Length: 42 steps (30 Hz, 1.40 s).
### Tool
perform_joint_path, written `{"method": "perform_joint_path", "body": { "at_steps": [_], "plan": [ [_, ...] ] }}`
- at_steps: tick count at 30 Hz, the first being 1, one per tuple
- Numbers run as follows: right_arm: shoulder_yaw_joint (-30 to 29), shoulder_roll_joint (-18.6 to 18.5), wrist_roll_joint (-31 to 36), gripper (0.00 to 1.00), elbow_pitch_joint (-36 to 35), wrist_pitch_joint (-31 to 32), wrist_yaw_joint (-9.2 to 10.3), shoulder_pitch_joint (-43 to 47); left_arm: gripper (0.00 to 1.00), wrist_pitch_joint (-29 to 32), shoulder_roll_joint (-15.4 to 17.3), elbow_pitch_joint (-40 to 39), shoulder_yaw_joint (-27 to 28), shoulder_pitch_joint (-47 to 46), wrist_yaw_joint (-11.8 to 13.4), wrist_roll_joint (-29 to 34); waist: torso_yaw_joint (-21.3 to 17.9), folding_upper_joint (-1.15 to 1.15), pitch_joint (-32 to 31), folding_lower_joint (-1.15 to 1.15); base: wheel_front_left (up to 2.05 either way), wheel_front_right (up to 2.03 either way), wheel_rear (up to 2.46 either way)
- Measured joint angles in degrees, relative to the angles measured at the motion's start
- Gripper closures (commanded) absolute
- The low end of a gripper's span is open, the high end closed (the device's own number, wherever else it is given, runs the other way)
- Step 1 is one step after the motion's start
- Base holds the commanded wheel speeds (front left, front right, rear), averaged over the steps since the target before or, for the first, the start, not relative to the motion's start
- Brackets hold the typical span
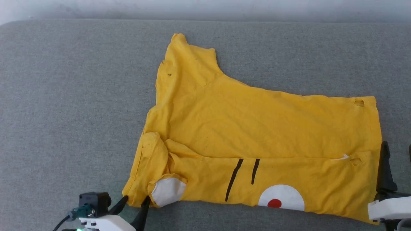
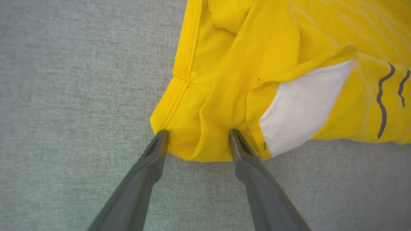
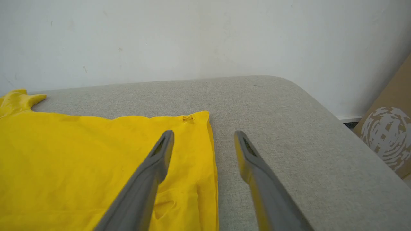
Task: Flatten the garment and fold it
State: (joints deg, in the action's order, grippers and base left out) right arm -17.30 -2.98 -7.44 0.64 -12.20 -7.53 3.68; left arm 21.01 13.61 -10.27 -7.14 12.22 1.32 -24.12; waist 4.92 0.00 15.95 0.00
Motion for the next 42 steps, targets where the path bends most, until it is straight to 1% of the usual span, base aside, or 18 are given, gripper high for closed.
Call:
{"method": "perform_joint_path", "body": {
  "at_steps": [3, 6, 8, 9, 10, 17, 22, 24, 26, 30, 32, 34, 37, 39, 42],
  "plan": [
    [0.3, 0.0, 0.4, 0.0, 0.0, 0.2, 0.0, -0.3, 0.0, 0.2, -0.4, 1.5, 0.7, -1.4, 1.8, 0.5, 0.1, 0.0, 0.1, 0.0, 0.0, 0.0, 0.0],
    [0.6, 0.0, 0.4, 0.0, 0.0, 0.5, 0.0, -0.8, 0.0, 0.0, -1.2, 3.2, 1.6, -2.6, 3.0, 0.2, 0.1, 0.0, 0.1, 0.0, 0.0, 0.0, 0.0],
    [0.7, 0.0, 0.5, 0.0, -0.1, 0.6, 0.0, -1.0, 0.0, -0.5, -1.9, 4.3, 2.0, -3.4, 3.4, -0.2, 0.0, 0.0, 0.1, 0.0, 0.0, 0.0, 0.0],
    [0.8, 0.0, 0.5, 0.0, -0.1, 0.6, 0.0, -1.1, 0.47, -0.6, -2.2, 4.7, 2.1, -3.6, 3.5, -0.5, 0.0, 0.0, 0.1, 0.0, 0.0, 0.0, 0.0],
    [0.8, 0.0, 0.5, 0.0, -0.1, 0.7, 0.0, -1.1, 1.0, -0.7, -2.3, 5.2, 2.1, -4.0, 3.5, -0.7, 0.0, 0.0, 0.1, -0.01, 0.0, 0.0, 0.0],
    [2.0, 0.0, 1.7, 0.0, -1.7, 2.5, 0.0, -1.2, 1.0, -1.0, -2.7, 5.5, 2.6, -4.4, 2.2, -4.3, -0.5, 0.0, 0.3, 0.0, 0.0, 0.0, 0.0],
    [2.8, 0.1, 3.4, 0.0, -7.7, 6.5, -0.01, -2.5, 1.0, -1.6, -3.0, 4.4, 3.2, -4.4, 1.3, -5.7, -0.9, 0.0, 0.4, 0.0, 0.0, 0.0, 0.0],
    [2.4, 0.1, 2.6, 0.0, -10.3, 10.7, -0.01, -2.5, 1.0, -1.6, -3.1, 3.6, 3.2, -4.4, 1.3, -6.0, -0.8, 0.0, 0.4, 0.0, 0.0, 0.0, 0.0],
    [2.1, 0.0, 0.0, 0.0, -12.0, 17.4, 0.0, -1.3, 1.0, -1.5, -3.2, 2.6, 3.1, -4.3, 1.3, -6.4, -0.6, 0.0, 0.4, 0.0, 0.0, 0.0, 0.0],
    [0.5, 0.2, -4.4, 0.0, -15.1, 32.7, -0.01, 5.4, 1.0, -1.5, -3.5, 0.6, 3.2, -4.0, 1.4, -6.7, -0.4, 0.0, 0.8, 0.0, 0.0, 0.0, 0.0],
    [-0.8, 0.1, -6.4, 0.0, -16.3, 38.3, 0.0, 8.5, 1.0, -1.5, -3.6, -0.1, 3.2, -3.9, 1.6, -6.7, -0.4, 0.0, 1.2, 0.0, 0.0, 0.0, 0.0],
    [-1.9, 0.1, -6.8, 0.0, -17.1, 42.6, 0.0, 10.6, 1.0, -1.4, -3.6, -0.5, 3.2, -3.8, 1.8, -6.7, -0.4, 0.0, 1.6, 0.0, 0.0, 0.0, 0.0],
    [-2.5, 0.1, -8.1, 0.0, -17.3, 46.3, 0.0, 12.0, 1.0, -1.3, -3.5, -1.1, 3.2, -3.8, 1.8, -6.9, -0.6, 0.0, 2.4, 0.0, 0.0, 0.0, 0.0],
    [-2.1, 0.1, -9.2, 0.0, -16.8, 46.9, 0.0, 11.9, 1.0, -1.3, -3.5, -1.3, 3.2, -3.8, 1.8, -7.1, -0.8, 0.0, 2.9, 0.0, 0.0, 0.0, 0.0],
    [-0.5, 0.0, -8.6, 0.0, -15.5, 46.8, 0.01, 11.5, 1.0, -1.3, -3.5, -1.4, 3.2, -3.8, 1.8, -7.2, -1.2, 0.0, 3.4, 0.0, 0.0, 0.0, 0.0]
  ]
}}
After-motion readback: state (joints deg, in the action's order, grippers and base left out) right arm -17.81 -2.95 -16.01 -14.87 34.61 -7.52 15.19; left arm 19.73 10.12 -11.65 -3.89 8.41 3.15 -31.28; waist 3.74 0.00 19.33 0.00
